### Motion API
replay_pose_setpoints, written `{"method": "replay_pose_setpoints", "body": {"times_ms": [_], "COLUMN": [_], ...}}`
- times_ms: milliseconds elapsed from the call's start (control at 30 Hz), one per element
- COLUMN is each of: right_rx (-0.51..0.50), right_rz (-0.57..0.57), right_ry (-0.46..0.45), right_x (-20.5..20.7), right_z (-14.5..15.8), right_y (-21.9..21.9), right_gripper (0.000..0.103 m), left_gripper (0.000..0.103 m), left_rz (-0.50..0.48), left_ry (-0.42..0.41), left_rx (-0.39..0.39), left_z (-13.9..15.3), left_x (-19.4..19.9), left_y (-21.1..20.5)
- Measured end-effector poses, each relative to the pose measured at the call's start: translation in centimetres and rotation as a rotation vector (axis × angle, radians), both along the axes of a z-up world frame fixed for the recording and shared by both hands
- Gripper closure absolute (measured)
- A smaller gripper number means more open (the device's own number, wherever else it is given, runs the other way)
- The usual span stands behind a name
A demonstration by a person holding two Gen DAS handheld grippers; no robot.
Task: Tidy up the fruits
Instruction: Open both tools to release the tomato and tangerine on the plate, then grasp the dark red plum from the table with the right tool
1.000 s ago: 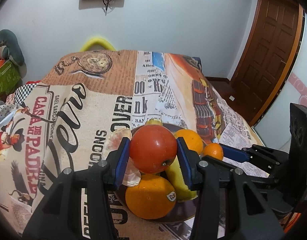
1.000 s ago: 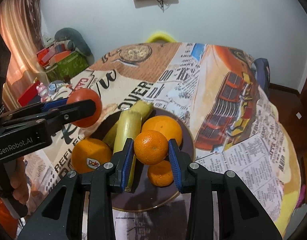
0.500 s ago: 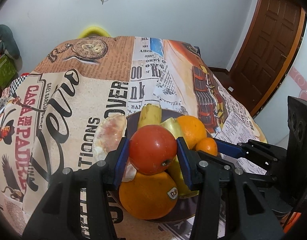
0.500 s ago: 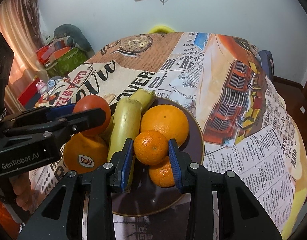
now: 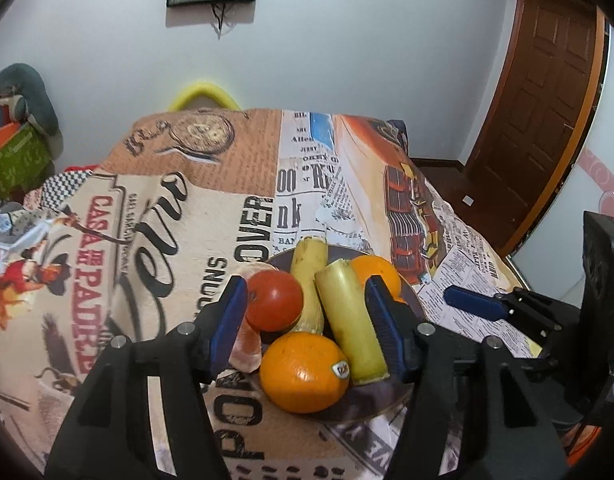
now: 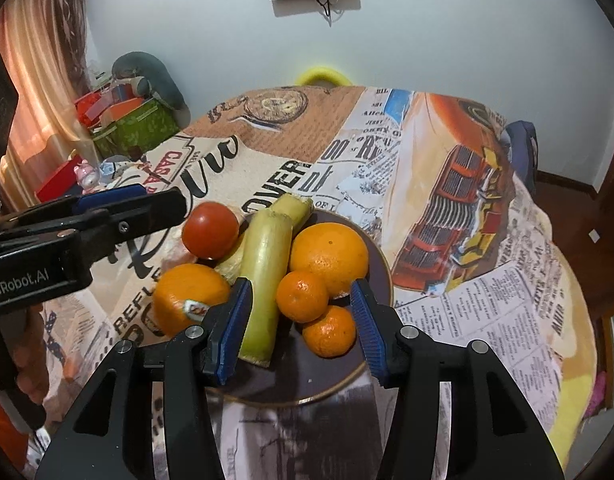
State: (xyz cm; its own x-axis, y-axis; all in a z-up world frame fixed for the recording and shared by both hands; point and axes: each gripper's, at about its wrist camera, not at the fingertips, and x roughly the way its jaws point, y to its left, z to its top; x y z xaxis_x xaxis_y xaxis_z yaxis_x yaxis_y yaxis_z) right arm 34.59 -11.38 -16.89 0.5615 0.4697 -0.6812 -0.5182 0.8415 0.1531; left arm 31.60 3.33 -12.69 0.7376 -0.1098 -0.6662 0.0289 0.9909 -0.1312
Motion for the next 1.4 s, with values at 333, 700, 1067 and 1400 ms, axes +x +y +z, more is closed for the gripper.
{"method": "replay_pose_setpoints", "body": {"times_ms": [333,700,1067,1400], "right_rx": [-0.028,-0.065,-0.135,-0.183], "right_rz": [-0.006,0.012,0.049,0.052], "right_ry": [-0.078,-0.108,0.012,0.139], "right_x": [-4.2,-10.3,-13.3,-14.1], "right_z": [4.0,6.1,1.8,-3.6], "right_y": [-1.2,-1.4,0.1,0.5], "right_gripper": [0.056,0.056,0.056,0.056], "left_gripper": [0.04,0.037,0.037,0.038], "left_rz": [0.034,0.073,0.073,0.051], "left_ry": [-0.044,-0.053,0.02,0.091], "left_rx": [0.038,0.067,0.044,0.04], "left_z": [3.4,5.0,2.2,-1.5], "left_x": [-5.7,-12.9,-16.8,-17.3], "left_y": [1.3,2.8,3.1,2.7]}}
